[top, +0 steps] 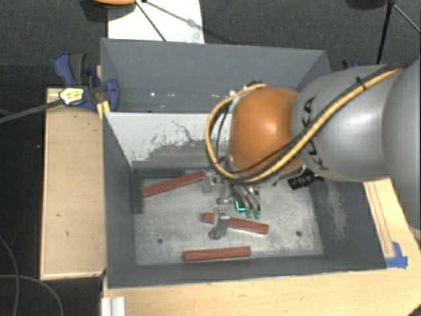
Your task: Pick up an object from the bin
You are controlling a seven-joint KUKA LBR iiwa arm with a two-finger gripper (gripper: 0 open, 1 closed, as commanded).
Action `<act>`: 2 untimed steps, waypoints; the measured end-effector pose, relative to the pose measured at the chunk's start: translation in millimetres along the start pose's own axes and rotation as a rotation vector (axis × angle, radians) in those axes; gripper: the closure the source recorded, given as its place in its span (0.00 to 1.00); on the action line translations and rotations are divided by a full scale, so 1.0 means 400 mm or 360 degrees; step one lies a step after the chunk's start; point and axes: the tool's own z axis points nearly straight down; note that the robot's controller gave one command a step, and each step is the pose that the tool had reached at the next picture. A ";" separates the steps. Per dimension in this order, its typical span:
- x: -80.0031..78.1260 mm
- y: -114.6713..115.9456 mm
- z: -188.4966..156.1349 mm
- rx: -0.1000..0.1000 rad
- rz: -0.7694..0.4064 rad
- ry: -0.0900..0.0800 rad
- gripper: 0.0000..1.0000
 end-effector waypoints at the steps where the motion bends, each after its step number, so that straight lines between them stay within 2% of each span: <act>1: -0.005 -0.002 -0.011 -0.0002 0.0006 -0.0012 0.00; 2: -0.029 -0.115 0.102 -0.0003 -0.0045 -0.0020 0.00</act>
Offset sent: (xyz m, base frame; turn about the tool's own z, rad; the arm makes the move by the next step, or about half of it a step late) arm 0.0124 -0.0626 -0.0575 -0.0322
